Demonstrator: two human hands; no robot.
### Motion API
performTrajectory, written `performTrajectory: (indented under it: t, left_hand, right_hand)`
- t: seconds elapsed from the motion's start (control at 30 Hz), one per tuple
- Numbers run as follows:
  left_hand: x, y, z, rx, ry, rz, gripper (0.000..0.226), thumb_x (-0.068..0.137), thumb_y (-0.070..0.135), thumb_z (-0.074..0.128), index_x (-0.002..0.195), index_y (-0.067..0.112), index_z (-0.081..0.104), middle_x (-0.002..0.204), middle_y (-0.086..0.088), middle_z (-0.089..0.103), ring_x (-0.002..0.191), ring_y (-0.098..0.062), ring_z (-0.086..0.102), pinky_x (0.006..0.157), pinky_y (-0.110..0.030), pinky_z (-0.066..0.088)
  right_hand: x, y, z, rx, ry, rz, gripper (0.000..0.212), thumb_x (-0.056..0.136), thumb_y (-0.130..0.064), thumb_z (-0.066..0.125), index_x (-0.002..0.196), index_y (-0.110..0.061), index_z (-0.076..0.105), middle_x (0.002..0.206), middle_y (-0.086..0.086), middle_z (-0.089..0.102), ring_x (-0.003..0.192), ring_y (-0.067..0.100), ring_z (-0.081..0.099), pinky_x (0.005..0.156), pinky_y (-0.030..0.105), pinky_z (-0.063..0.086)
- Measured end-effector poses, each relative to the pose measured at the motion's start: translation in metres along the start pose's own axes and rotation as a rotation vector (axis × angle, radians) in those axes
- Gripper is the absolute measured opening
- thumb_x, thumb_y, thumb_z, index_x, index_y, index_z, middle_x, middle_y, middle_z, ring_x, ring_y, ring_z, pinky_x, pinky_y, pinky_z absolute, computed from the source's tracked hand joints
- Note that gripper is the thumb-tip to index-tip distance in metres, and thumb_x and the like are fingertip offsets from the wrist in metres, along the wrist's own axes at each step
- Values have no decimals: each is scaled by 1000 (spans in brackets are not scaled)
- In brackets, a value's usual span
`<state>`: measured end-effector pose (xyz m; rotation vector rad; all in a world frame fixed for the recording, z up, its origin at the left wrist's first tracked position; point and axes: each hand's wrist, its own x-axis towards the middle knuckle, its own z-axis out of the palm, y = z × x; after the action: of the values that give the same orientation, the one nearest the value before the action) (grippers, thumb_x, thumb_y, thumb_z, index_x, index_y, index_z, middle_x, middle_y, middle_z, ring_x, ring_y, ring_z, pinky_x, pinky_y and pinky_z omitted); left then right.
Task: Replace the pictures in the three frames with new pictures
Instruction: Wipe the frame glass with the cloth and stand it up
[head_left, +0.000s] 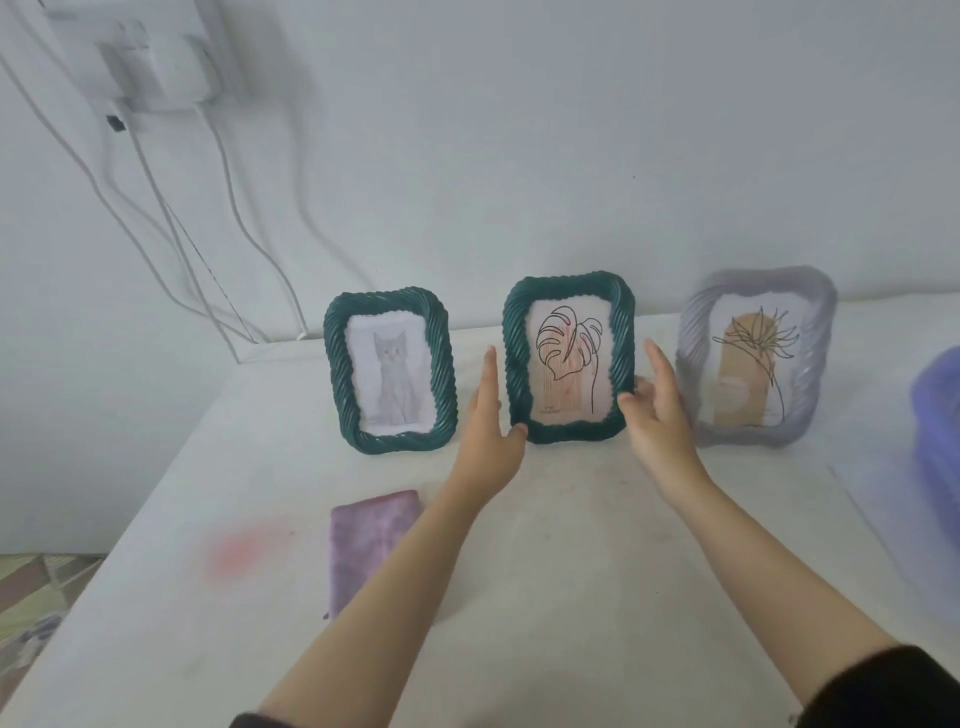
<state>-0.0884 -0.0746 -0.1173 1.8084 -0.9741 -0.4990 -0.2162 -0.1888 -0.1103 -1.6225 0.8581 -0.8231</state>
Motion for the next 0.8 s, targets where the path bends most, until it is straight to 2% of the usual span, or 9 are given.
performTrajectory:
  t: [0.07,0.13,0.2,0.27,0.33,0.4,0.53,0.7,0.8]
  left_hand:
    - [4,2,2,-81,-6,-93,86,88,-6,44,144,42,1,143,0,39,117,-16,53,89,-18,45]
    - [3,4,2,-97,25,-114,86,86,-9,45,144,44,9,120,-5,57,95,-15,61,72,-11,49]
    - [-3,7,-1,-106,46,-96,85,84,-11,46,143,42,15,103,-3,61,81,-12,61,67,-10,49]
    - [-11,8,-2,-143,34,-78,85,83,-11,47,142,44,20,99,-3,62,76,-9,60,71,-14,51]
    - [-19,8,-4,-194,11,-66,85,83,-11,50,141,44,22,101,-6,64,77,-12,62,81,-26,53]
    - [-28,8,-5,-249,-12,-68,85,83,-13,51,142,41,24,99,-3,65,77,-12,63,83,-31,54]
    - [-42,14,-3,-303,-31,-106,80,84,-11,52,143,36,27,110,-1,64,83,-11,66,80,-26,52]
    - [-52,37,6,-132,100,-49,66,90,19,57,143,40,23,131,9,48,118,-6,48,96,-21,39]
    - [-55,65,8,-186,190,-4,66,91,32,54,142,47,16,121,9,58,104,-6,60,87,-23,49]
  right_hand:
    - [1,-2,-2,36,-10,51,59,93,-1,41,140,-33,28,119,-1,56,95,25,56,76,30,48]
    - [-1,-1,-6,45,-2,64,58,90,0,46,137,-32,35,114,9,60,86,16,58,67,16,47]
    - [-6,-1,-12,90,-11,68,59,87,3,50,134,-31,39,110,12,61,87,12,57,72,12,48]
    - [-12,0,-20,189,-25,84,60,86,5,53,131,-32,41,103,11,65,89,16,60,86,26,50]
    - [-20,-1,-28,303,-27,86,62,85,7,54,130,-32,42,94,6,70,88,17,64,87,35,50]
    - [-29,-2,-34,392,-22,72,63,84,9,54,132,-29,41,86,1,73,85,15,67,83,31,52]
    - [-46,-12,-41,519,26,49,60,82,10,56,130,-25,45,81,0,74,82,12,69,73,21,54]
    - [-62,-29,-46,527,70,-14,58,80,10,59,125,-27,51,84,1,75,85,15,69,73,21,54]
    - [-73,-33,-42,378,29,-123,54,83,5,60,122,-32,52,89,-3,75,89,15,69,79,25,54]
